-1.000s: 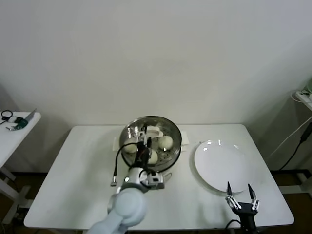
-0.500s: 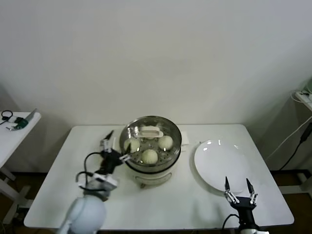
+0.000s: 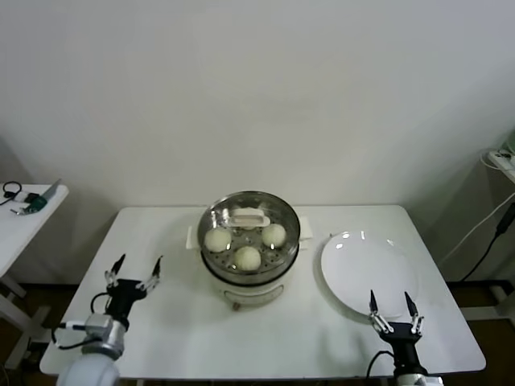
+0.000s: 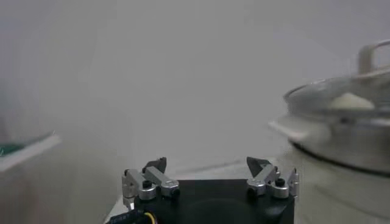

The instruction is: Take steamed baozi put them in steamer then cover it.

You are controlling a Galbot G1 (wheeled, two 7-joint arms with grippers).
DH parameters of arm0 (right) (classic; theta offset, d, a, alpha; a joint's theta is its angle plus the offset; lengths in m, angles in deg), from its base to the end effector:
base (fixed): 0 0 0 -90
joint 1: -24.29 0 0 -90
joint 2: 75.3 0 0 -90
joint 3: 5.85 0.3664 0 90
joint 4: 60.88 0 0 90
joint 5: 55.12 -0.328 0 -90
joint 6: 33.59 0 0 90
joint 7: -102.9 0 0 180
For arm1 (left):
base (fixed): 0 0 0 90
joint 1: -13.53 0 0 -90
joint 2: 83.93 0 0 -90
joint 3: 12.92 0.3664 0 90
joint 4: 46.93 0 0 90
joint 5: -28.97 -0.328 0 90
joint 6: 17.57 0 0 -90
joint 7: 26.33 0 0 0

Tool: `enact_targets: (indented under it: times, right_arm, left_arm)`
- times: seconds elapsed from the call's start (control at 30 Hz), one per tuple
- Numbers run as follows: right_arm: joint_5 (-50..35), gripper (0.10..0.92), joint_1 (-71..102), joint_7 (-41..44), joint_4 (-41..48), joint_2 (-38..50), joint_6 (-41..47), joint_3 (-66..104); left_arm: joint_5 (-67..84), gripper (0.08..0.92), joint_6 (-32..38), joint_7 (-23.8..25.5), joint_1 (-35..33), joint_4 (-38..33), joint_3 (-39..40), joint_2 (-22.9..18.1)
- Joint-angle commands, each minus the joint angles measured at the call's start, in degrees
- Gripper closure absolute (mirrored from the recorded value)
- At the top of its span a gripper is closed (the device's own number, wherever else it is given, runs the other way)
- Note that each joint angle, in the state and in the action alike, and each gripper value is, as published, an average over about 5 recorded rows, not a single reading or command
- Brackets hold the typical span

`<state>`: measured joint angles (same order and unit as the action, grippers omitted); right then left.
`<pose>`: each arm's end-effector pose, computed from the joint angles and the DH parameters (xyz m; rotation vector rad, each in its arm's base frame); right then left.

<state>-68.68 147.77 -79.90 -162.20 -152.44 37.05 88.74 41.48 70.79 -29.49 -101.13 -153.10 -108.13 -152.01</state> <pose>0.1081 -0.0923 -0.4177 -0.1241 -3.1034 0.0179 0.1831 0.1292 -0.3531 0.0338 -2.9734 -0.2641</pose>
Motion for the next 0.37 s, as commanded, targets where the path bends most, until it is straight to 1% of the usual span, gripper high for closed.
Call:
enact_targets:
  times: [0.03, 0.37]
  right_arm:
    - [0.40, 0.203, -0.13, 0.04, -0.06, 0.13, 0.54, 0.09]
    - [0.35, 0.203, -0.10, 0.11, -0.17, 0.17, 0.49, 0.08]
  left_arm:
    - [10.10, 0.177, 8.61, -0.86, -3.60, 7.81, -4.11, 0.32]
    - [9.69, 0.177, 8.26, -0.75, -4.06, 6.47, -3.67, 0.25]
